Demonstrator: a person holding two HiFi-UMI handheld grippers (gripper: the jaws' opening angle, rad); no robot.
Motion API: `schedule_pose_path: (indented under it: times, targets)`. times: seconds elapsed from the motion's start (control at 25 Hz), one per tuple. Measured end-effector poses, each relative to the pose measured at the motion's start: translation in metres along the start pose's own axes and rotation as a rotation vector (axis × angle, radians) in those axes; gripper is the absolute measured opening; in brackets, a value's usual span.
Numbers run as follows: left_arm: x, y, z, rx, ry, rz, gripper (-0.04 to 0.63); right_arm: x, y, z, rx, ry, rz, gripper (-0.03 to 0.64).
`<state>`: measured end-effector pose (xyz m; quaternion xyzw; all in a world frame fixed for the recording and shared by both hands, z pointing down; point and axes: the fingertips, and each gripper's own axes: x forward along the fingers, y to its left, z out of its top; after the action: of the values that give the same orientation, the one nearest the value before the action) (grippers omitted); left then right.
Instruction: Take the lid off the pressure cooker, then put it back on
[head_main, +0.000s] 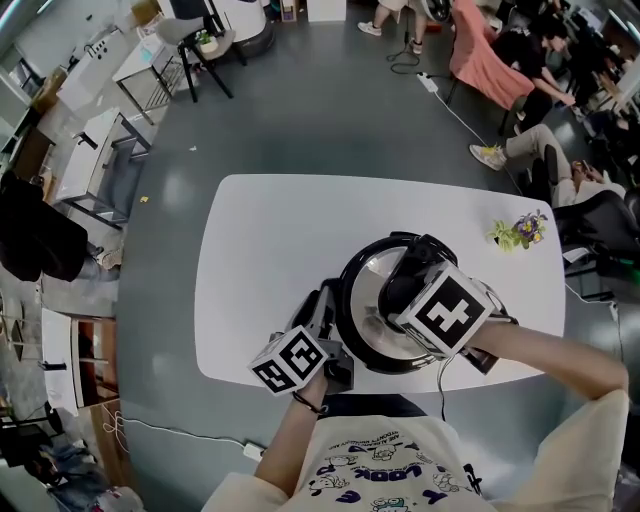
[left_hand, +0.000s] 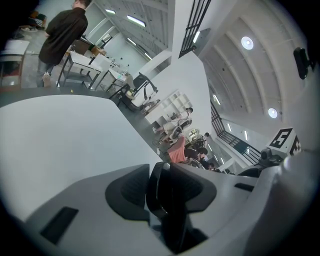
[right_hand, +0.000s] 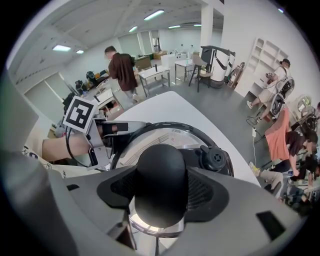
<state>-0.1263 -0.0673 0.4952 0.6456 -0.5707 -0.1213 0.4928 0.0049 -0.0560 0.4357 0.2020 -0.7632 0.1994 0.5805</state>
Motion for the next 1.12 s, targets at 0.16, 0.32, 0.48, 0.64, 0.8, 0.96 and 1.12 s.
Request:
schedule_pose_path:
  times: [0.16, 0.32, 0.48, 0.64, 0.8, 0.96, 1.12]
  targets:
    - [0.003, -0.001, 0.003, 0.014, 0.001, 0.002, 0.141, 0.001, -0.001, 0.0, -0.011, 0.011, 0.006, 0.295]
    - [0.003, 0.002, -0.001, 0.018, 0.008, 0.008, 0.141, 0.002, -0.003, 0.0, -0.011, 0.015, 0.007, 0.293]
    - [0.003, 0.003, 0.0, 0.02, 0.011, 0.003, 0.141, -0.001, -0.003, 0.002, 0.01, 0.008, 0.027, 0.293]
    - [0.003, 0.003, 0.002, 0.027, 0.012, -0.002, 0.14, -0.009, -0.007, 0.008, 0.04, -0.007, 0.026, 0.293]
    - [0.002, 0.003, 0.003, 0.041, 0.023, -0.008, 0.141, -0.012, -0.009, 0.007, 0.048, -0.001, 0.011, 0.293]
    - [0.0, 0.003, 0.003, 0.085, 0.024, -0.004, 0.14, -0.011, -0.009, 0.005, 0.054, -0.006, 0.011, 0.293]
    - [-0.004, 0.005, 0.01, 0.093, -0.001, 0.0, 0.14, -0.011, -0.008, 0.006, 0.049, -0.018, 0.018, 0.293]
